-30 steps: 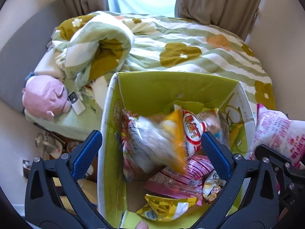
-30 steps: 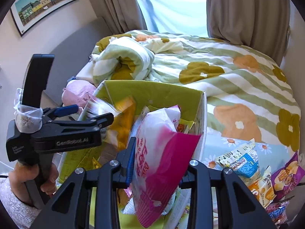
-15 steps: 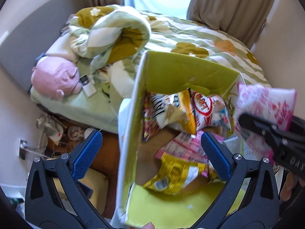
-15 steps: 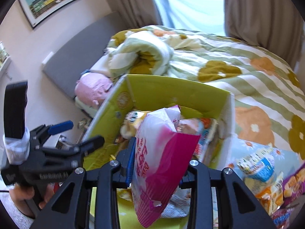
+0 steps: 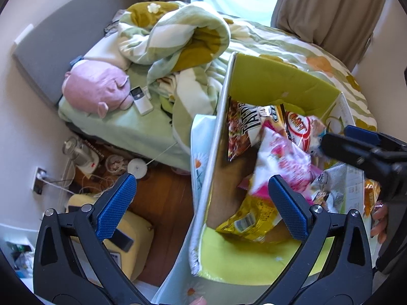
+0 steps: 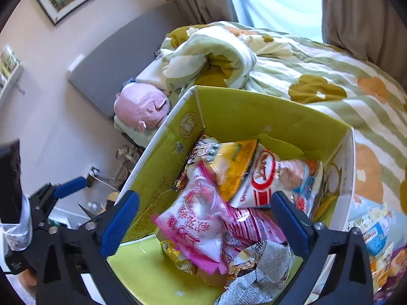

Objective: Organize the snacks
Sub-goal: 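Move both tools back to the remaining snack bags on the table, then grasp the white wrapped pack with the left tool while the right tool grasps the blue-red bag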

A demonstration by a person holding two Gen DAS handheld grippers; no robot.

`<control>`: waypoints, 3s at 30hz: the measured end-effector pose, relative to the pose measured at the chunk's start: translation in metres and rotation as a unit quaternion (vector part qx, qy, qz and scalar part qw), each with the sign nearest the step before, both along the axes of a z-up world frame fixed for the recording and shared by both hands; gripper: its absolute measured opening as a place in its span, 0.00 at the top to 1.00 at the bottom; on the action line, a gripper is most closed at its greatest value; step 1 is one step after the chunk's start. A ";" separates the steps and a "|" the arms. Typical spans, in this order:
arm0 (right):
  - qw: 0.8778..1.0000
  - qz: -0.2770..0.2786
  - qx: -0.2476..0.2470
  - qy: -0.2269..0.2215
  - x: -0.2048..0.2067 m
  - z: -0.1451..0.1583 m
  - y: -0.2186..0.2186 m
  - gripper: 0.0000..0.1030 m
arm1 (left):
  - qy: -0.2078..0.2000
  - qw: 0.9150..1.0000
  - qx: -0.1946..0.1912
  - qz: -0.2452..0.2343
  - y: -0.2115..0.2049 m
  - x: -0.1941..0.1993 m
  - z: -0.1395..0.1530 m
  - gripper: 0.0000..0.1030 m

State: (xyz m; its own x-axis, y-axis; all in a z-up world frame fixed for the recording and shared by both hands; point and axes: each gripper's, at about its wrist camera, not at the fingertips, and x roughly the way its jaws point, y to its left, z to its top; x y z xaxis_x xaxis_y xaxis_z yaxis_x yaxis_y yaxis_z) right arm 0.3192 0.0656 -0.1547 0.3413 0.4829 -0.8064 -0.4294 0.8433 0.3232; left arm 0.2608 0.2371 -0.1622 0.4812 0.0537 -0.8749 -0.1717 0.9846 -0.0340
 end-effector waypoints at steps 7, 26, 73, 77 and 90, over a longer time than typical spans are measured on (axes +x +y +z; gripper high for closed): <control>1.000 -0.021 0.001 -0.011 -0.014 0.011 -0.016 0.00 | -0.009 1.000 -0.001 -0.007 -0.002 -0.005 0.012 0.01; 0.984 -0.134 -0.024 -0.117 -0.097 0.106 -0.136 0.00 | -0.101 0.989 0.003 -0.109 -0.105 -0.026 0.092 0.01; 0.979 -0.100 -0.176 -0.017 -0.149 -0.105 -0.394 0.00 | 0.133 0.869 0.190 -0.436 -0.438 -0.005 -0.150 0.09; 0.978 -0.096 -0.182 -0.008 -0.146 -0.118 -0.394 0.00 | 0.146 0.874 0.170 -0.432 -0.436 -0.001 -0.154 0.21; 0.979 -0.093 -0.183 0.001 -0.137 -0.131 -0.388 0.11 | 0.149 0.876 0.159 -0.429 -0.445 -0.017 -0.149 0.36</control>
